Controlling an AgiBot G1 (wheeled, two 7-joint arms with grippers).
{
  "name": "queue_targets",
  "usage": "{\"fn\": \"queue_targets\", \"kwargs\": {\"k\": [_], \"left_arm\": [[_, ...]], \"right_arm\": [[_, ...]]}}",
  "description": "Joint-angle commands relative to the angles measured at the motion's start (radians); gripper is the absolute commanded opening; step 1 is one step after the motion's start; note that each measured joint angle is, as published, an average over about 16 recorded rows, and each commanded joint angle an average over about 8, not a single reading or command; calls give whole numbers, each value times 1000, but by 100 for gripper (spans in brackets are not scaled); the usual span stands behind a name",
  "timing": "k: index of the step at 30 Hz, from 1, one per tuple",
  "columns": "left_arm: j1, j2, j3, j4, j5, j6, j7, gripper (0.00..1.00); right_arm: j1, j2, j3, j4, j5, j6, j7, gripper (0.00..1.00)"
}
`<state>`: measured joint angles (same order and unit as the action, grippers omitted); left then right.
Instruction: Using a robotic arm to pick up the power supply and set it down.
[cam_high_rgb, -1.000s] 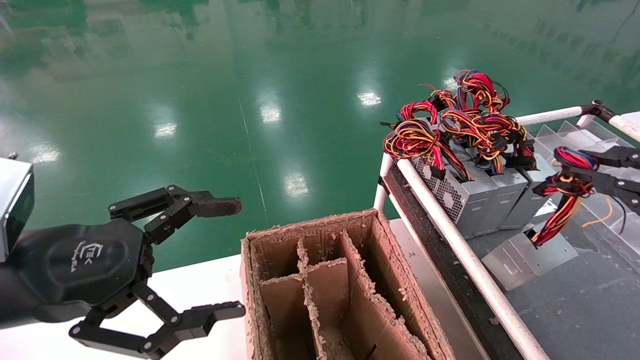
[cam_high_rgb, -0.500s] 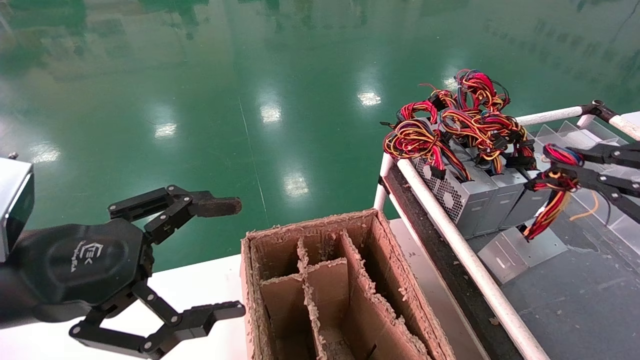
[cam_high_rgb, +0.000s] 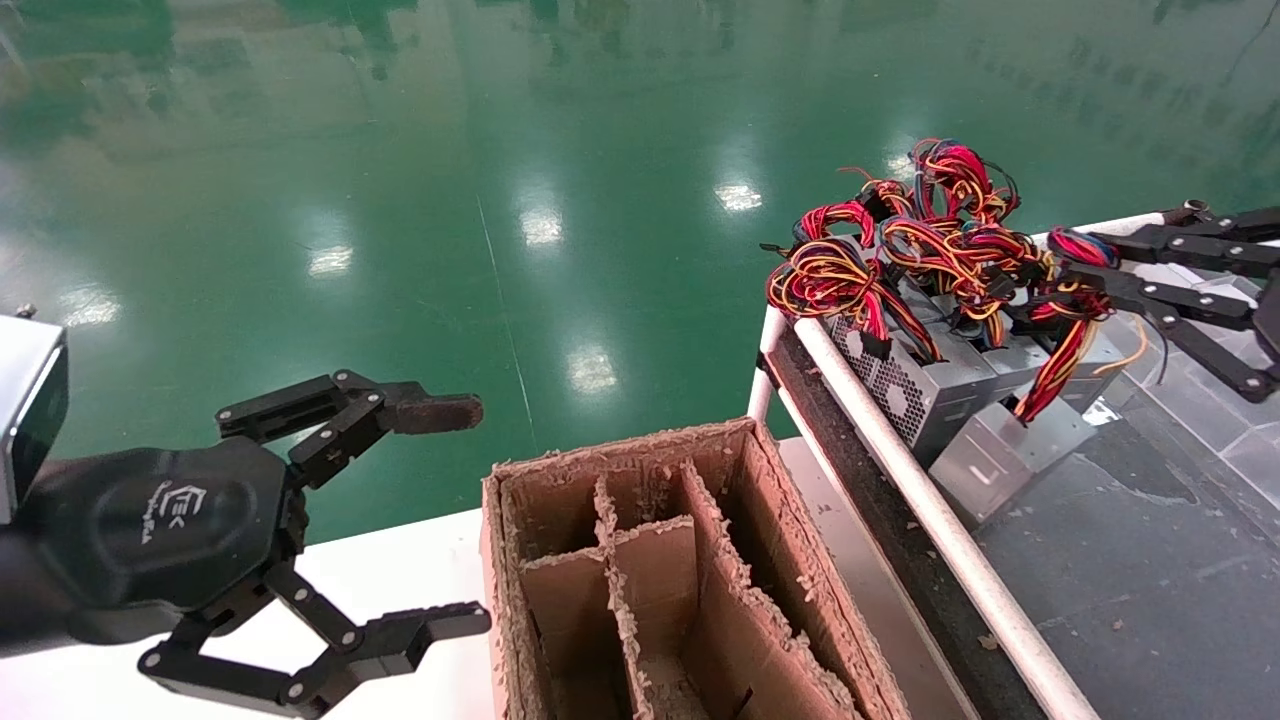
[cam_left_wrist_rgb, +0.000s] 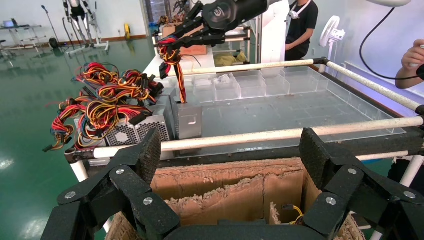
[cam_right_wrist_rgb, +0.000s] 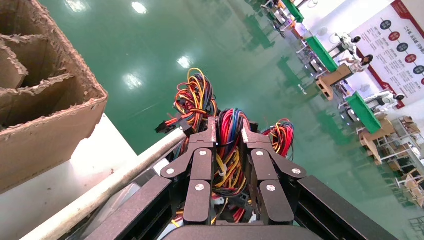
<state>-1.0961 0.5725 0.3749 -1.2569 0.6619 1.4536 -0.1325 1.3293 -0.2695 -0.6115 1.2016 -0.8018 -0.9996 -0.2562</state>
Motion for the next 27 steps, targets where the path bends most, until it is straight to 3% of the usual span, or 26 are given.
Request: {"fn": "queue_targets", "kwargs": {"k": [1,8,9,20,27], "left_arm": [[0,0,0,0,0,0,0,100],[0,0,0,0,0,0,0,100],[0,0,0,0,0,0,0,100],[0,0,0,0,0,0,0,100],[0,0,0,0,0,0,0,100]], "right_arm": [[26,-23,-4,-21,-24,-15,9,4],[84,-78,-17,-94,-70,-56,19,91],[90,-83,-18,-101,-73,-61,19,100],[116,-102,-23,-150,-82,-101,16,100],[107,-102,7,-164,3,-129,19,100]]}}
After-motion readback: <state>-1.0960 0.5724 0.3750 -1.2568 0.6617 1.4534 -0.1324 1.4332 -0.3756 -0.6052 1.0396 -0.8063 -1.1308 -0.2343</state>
